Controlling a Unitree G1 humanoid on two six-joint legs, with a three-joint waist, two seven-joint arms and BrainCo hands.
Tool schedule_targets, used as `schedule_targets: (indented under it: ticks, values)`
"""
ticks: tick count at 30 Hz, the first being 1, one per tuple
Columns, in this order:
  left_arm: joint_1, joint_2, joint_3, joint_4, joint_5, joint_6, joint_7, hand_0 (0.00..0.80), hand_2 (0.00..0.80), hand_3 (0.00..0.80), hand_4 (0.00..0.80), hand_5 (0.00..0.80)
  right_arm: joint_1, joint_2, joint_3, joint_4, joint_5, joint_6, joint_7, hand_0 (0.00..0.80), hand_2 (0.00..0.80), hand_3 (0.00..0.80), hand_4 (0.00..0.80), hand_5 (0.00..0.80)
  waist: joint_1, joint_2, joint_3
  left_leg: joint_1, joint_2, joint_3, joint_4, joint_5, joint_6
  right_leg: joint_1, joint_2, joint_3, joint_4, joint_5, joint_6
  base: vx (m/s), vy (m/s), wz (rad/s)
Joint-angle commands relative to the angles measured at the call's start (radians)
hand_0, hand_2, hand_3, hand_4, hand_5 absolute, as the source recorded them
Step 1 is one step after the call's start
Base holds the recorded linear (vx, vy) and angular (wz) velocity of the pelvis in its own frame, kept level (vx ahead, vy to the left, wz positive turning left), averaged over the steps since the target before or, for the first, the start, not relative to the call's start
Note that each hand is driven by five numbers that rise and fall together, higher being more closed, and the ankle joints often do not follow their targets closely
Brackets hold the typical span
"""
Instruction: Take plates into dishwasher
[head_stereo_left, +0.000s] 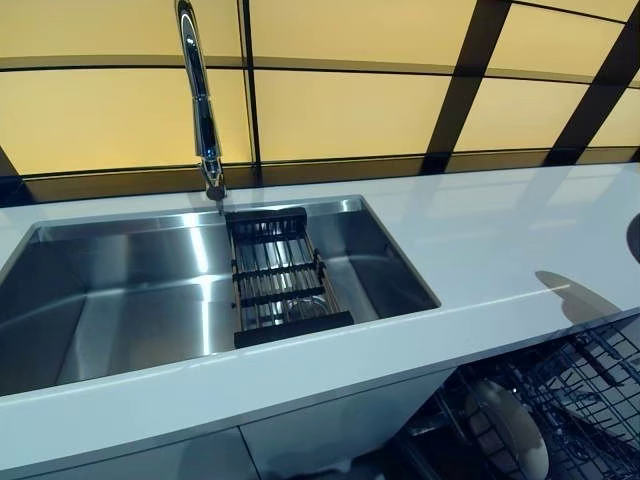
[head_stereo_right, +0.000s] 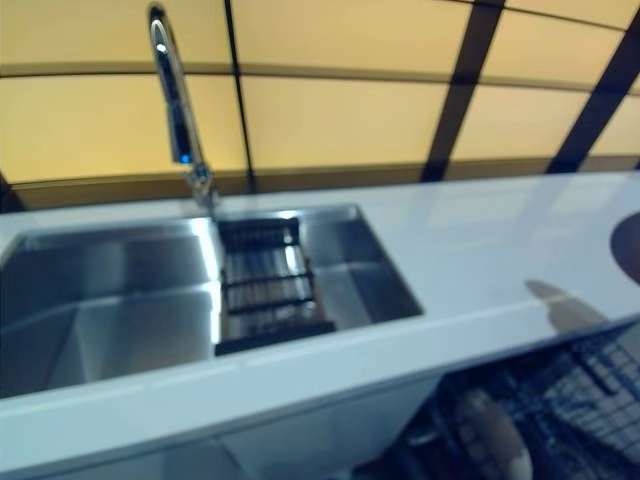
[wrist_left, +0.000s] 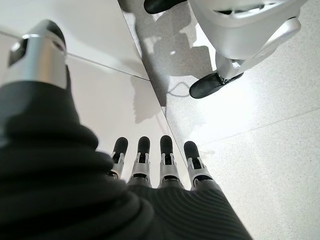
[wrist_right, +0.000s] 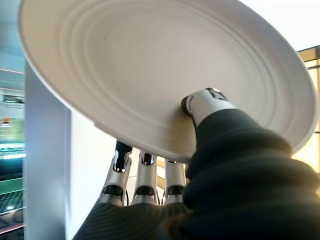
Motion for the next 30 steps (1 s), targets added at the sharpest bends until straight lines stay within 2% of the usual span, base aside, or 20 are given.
schedule_targets:
  ticks: [1, 6, 10, 16, 17, 22, 30]
  values:
    - [-0.038, 0.048, 0.021, 0.03, 0.051, -0.032, 0.009, 0.0, 0.0, 0.0, 0.0, 0.0, -0.009, -0.063, -0.072, 0.016, -0.013, 0.005, 0.013, 0.8, 0.8, 0.8, 0.8, 0.8, 0.0, -0.041, 0.017, 0.013, -0.016, -0.042, 0.003, -0.044, 0.06, 0.051, 0.006, -0.024, 0.002, -0.026, 0.076, -0.013, -0.003, -0.12]
    - [-0.039, 0.062, 0.03, 0.049, 0.079, -0.049, -0.007, 0.0, 0.0, 0.0, 0.0, 0.0, 0.156, -0.041, -0.21, 0.021, 0.039, -0.01, 0.058, 0.8, 0.8, 0.8, 0.8, 0.8, -0.016, -0.046, 0.019, 0.013, -0.012, -0.033, 0.003, -0.043, 0.062, 0.042, 0.012, -0.018, 0.002, -0.017, 0.079, -0.01, -0.02, -0.04]
    - [-0.048, 0.063, 0.028, 0.052, 0.095, -0.054, -0.006, 0.0, 0.0, 0.0, 0.0, 0.0, 0.241, -0.01, -0.274, -0.002, 0.064, -0.022, 0.066, 0.8, 0.8, 0.8, 0.8, 0.8, -0.023, -0.047, 0.022, 0.015, -0.009, -0.026, 0.003, -0.044, 0.062, 0.036, 0.014, -0.013, 0.002, -0.015, 0.079, -0.011, -0.022, -0.02]
    - [-0.058, 0.058, 0.024, 0.054, 0.099, -0.058, 0.007, 0.0, 0.0, 0.0, 0.0, 0.0, 0.374, 0.058, -0.377, -0.093, 0.095, 0.004, 0.016, 0.8, 0.8, 0.8, 0.8, 0.8, -0.05, -0.034, 0.027, 0.022, -0.01, -0.01, 0.003, -0.048, 0.063, 0.026, 0.015, 0.001, 0.002, -0.008, 0.08, -0.002, -0.011, -0.08]
    - [-0.066, 0.06, 0.029, 0.057, 0.11, -0.056, 0.005, 0.0, 0.0, 0.0, 0.0, 0.0, 0.423, 0.096, -0.415, -0.132, 0.094, 0.02, 0.008, 0.8, 0.8, 0.8, 0.8, 0.8, -0.063, -0.026, 0.031, 0.021, -0.012, -0.002, 0.003, -0.05, 0.063, 0.017, 0.015, 0.007, 0.002, -0.005, 0.082, -0.023, -0.006, -0.12]
    - [-0.083, 0.067, 0.027, 0.065, 0.112, -0.052, -0.007, 0.0, 0.0, 0.0, 0.0, 0.0, 0.459, 0.174, -0.428, -0.215, 0.133, 0.082, 0.029, 0.8, 0.8, 0.8, 0.8, 0.8, -0.088, -0.006, 0.039, 0.027, -0.02, 0.016, 0.003, -0.054, 0.063, -0.004, 0.013, 0.022, 0.002, 0.003, 0.082, -0.016, 0.002, -0.13]
    - [-0.107, 0.059, 0.032, 0.058, 0.118, -0.045, -0.03, 0.0, 0.0, 0.0, 0.0, 0.0, 0.454, 0.265, -0.405, -0.276, 0.134, 0.118, 0.062, 0.8, 0.8, 0.8, 0.8, 0.8, -0.134, 0.036, 0.053, 0.042, -0.032, 0.057, 0.004, -0.061, 0.062, -0.024, 0.009, 0.039, 0.002, 0.009, 0.079, 0.007, -0.005, -0.17]
